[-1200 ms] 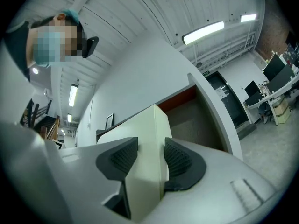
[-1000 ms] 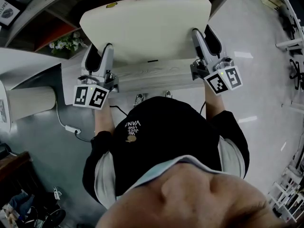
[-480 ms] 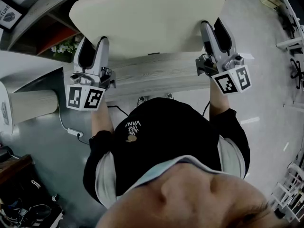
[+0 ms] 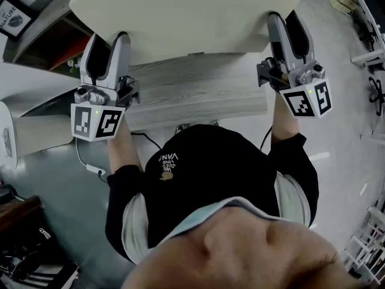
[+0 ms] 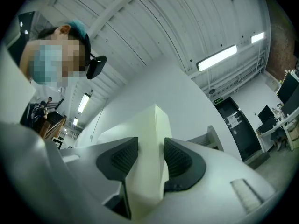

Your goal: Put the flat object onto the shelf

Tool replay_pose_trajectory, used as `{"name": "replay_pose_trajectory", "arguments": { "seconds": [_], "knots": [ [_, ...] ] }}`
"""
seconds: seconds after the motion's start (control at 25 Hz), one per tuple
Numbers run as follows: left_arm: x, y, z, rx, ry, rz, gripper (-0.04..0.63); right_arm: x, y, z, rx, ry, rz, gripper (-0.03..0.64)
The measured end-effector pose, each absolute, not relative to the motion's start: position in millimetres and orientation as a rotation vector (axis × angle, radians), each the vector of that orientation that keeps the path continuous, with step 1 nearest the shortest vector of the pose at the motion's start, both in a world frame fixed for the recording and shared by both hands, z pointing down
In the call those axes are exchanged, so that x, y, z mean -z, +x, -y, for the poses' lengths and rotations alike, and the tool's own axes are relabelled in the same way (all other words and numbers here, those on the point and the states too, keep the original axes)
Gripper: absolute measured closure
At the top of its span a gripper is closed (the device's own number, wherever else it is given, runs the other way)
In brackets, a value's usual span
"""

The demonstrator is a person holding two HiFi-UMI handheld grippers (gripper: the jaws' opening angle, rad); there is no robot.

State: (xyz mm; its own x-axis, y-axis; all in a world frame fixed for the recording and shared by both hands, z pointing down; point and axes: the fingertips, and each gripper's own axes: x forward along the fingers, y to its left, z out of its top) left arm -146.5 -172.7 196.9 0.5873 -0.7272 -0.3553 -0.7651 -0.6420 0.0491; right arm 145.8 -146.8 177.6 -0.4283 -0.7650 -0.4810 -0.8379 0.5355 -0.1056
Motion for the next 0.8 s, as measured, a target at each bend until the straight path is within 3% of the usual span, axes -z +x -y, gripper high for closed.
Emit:
{"name": "replay_pose_trajectory", "arguments": {
  "seconds": [0.8],
  "knots": [
    [-83,-128,182,-0.51,-2.492,-1.189,0.37,-69,152,164,-0.5,-1.189,-2.305,0.456]
  ]
}}
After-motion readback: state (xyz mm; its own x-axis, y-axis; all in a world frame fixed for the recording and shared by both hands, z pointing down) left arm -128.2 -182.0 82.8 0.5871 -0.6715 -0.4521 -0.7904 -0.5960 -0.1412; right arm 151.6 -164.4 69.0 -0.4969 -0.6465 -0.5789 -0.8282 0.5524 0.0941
